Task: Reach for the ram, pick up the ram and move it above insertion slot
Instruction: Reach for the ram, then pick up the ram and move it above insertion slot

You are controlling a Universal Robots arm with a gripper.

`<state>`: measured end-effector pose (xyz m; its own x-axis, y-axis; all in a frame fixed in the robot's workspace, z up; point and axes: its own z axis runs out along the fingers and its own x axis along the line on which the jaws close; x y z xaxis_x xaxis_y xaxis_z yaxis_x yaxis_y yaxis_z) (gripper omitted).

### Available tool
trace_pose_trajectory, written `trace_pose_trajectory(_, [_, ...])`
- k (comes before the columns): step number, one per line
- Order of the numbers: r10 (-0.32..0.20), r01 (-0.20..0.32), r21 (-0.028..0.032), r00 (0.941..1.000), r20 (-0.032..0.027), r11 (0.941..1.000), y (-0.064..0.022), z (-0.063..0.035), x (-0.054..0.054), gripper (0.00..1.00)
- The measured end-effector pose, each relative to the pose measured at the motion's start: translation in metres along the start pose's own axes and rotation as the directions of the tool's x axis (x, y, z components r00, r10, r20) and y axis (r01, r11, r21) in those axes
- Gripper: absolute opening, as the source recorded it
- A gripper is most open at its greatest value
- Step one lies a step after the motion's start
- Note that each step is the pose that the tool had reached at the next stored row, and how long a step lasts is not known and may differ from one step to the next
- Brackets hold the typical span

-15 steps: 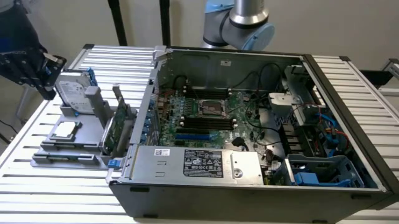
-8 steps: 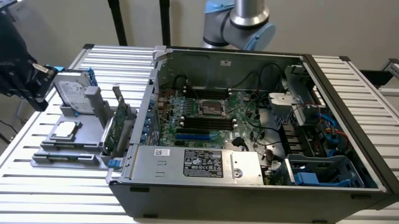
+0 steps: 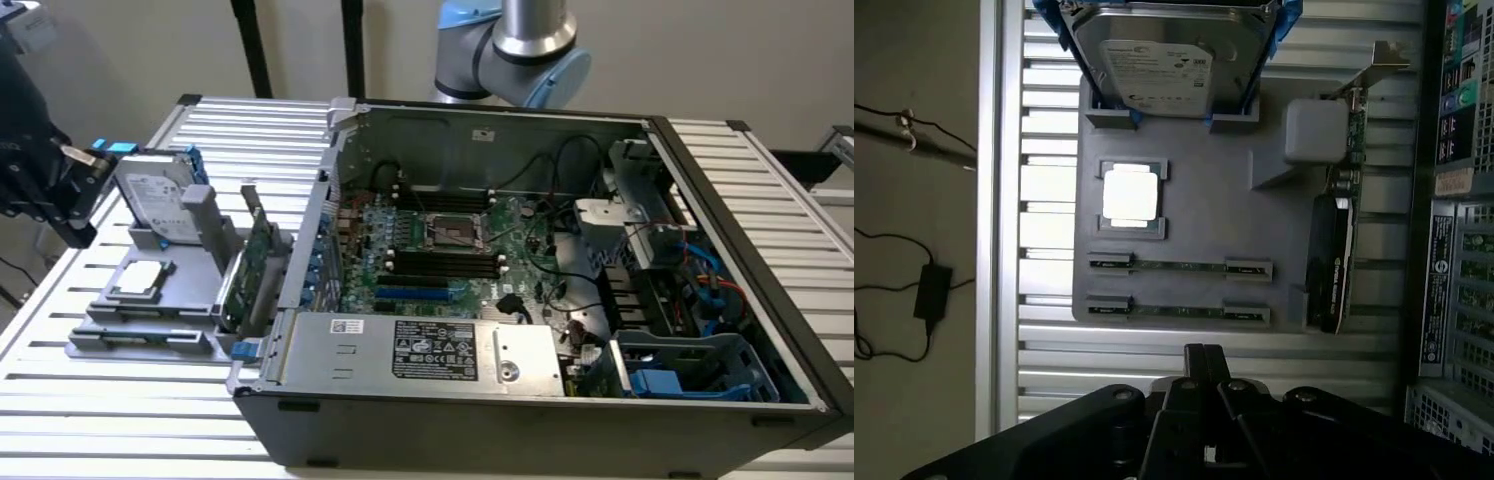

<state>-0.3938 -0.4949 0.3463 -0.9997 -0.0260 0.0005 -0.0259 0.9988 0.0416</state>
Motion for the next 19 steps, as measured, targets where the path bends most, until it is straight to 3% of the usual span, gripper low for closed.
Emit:
trace_pose_trajectory(5, [-0.084, 0.084, -0.0001, 0.9965, -0.0036, 0.9965, 0.0, 0.0, -0.0001, 0.11])
trace_pose_trajectory(10, [-0.174, 0.174, -0.0005, 0.9848, -0.0074, 0.9848, 0.0, 0.0, -0.0001, 0.11])
trace_pose_trajectory(15, [-0.263, 0.263, -0.0013, 0.9647, -0.011, 0.9648, 0.0, 0.0, -0.0001, 0.11])
trace_pose_trajectory(19, [-0.332, 0.332, -0.0021, 0.9433, -0.0139, 0.9434, 0.0, 0.0, -0.0001, 0.11])
